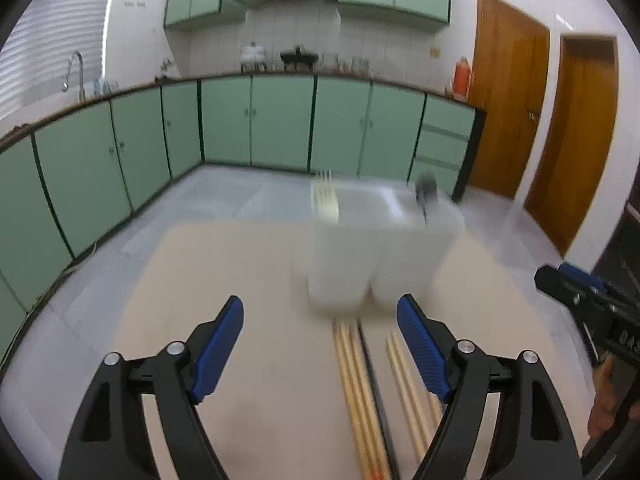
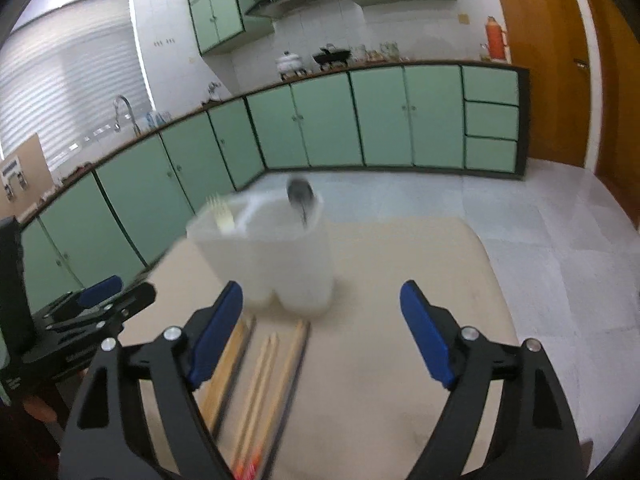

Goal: Organize utensils
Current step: 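Move both open tools back over the row of chopsticks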

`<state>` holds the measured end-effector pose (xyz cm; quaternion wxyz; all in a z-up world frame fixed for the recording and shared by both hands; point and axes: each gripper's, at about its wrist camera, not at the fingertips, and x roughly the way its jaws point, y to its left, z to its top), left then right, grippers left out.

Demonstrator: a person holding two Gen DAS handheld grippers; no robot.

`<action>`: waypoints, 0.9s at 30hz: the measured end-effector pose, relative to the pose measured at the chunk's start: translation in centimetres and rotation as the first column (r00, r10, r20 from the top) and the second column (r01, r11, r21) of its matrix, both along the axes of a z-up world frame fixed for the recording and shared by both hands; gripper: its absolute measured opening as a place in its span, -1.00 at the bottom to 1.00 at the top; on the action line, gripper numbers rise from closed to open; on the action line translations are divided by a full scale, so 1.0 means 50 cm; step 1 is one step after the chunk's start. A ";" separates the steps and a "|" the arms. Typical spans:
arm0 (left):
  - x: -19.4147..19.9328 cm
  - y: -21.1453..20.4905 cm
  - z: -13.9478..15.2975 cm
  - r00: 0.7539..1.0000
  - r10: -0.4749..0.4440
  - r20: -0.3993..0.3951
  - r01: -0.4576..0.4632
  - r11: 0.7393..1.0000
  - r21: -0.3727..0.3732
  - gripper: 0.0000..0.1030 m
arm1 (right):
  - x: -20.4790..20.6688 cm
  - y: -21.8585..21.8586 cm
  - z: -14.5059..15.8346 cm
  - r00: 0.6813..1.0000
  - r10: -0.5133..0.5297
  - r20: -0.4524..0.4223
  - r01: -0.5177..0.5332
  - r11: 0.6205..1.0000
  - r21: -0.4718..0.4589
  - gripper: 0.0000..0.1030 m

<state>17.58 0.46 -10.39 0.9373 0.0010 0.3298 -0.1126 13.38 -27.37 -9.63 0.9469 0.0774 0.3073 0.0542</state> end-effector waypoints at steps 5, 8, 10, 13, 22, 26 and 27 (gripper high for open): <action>-0.084 0.012 -0.058 0.995 0.013 -0.094 -0.010 0.999 0.035 0.51 | -0.092 0.014 -0.054 0.998 -0.013 -0.057 0.012 1.000 -0.006 0.52; -0.124 0.018 -0.095 0.990 0.032 -0.139 -0.026 0.999 0.047 0.50 | -0.134 0.033 -0.091 0.996 -0.021 -0.088 0.018 0.999 -0.038 0.45; -0.143 0.020 -0.113 0.987 0.035 -0.157 -0.028 0.998 0.050 0.50 | -0.153 0.042 -0.109 0.994 -0.002 -0.111 -0.002 0.999 -0.039 0.40; -0.162 0.021 -0.132 0.982 0.032 -0.186 -0.020 0.998 0.067 0.50 | -0.178 0.056 -0.134 0.991 0.015 -0.133 -0.024 0.997 -0.067 0.26; -0.225 0.016 -0.178 0.974 0.058 -0.219 -0.043 0.996 0.077 0.45 | -0.231 0.097 -0.187 0.983 0.032 -0.179 -0.049 0.995 -0.092 -0.03; -0.246 0.010 -0.179 0.983 0.057 -0.175 -0.042 0.995 0.086 0.37 | -0.247 0.111 -0.201 0.982 0.035 -0.185 -0.054 0.994 -0.095 -0.14; -0.245 0.010 -0.175 0.984 0.057 -0.170 -0.043 0.996 0.080 0.36 | -0.248 0.113 -0.200 0.982 0.037 -0.185 -0.056 0.994 -0.099 -0.17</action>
